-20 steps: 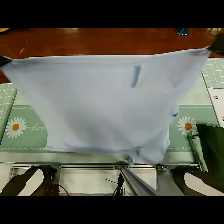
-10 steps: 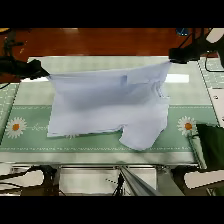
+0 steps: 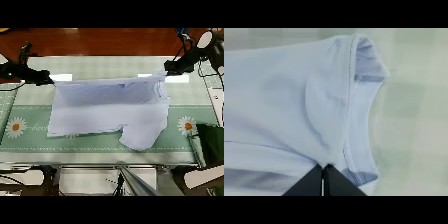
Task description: Fold the shirts.
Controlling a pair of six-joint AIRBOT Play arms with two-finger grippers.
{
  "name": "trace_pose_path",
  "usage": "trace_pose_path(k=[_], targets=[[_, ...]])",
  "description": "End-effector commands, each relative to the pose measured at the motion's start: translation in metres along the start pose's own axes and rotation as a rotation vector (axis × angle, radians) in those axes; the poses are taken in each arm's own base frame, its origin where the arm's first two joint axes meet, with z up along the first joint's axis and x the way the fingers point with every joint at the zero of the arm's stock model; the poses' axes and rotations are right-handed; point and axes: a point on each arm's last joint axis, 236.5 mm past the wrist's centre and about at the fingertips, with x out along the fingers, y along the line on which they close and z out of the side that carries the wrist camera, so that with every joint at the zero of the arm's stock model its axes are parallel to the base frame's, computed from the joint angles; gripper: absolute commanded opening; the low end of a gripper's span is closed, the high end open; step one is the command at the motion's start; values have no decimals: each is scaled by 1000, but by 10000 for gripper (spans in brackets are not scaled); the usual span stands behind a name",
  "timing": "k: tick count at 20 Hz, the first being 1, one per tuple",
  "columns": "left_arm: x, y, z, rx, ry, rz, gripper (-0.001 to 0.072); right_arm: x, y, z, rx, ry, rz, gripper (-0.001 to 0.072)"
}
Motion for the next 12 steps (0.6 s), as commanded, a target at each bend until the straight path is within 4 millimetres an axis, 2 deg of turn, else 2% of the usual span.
trace_pose_path(k=[1, 2, 3, 4, 6, 8, 10, 12], targets=[[5, 2, -14, 1, 64, 14, 26, 3, -1, -13, 39, 58, -3, 27], [5, 0, -14, 0, 64, 9, 28, 3, 1, -13, 42, 58, 7, 33], [4, -4, -16, -4, 74, -5, 54, 3, 4, -14, 42, 63, 19, 104], [2, -4, -20, 0, 94, -8, 126, 1, 5, -17, 32, 76, 23, 209], [-9, -4, -33, 13, 162, -7, 334, -10, 1, -34, -40, 137, 2, 321], [-27, 4, -46, -8, 228, 13, 340, -30, -18, -62, -102, 240, -80, 325], [-45, 15, -51, -122, 219, 27, 340, -61, -54, -93, -64, 360, -221, 323], [-62, 23, -70, -196, 261, 20, 341, -79, -67, -103, -14, 362, -222, 323]])
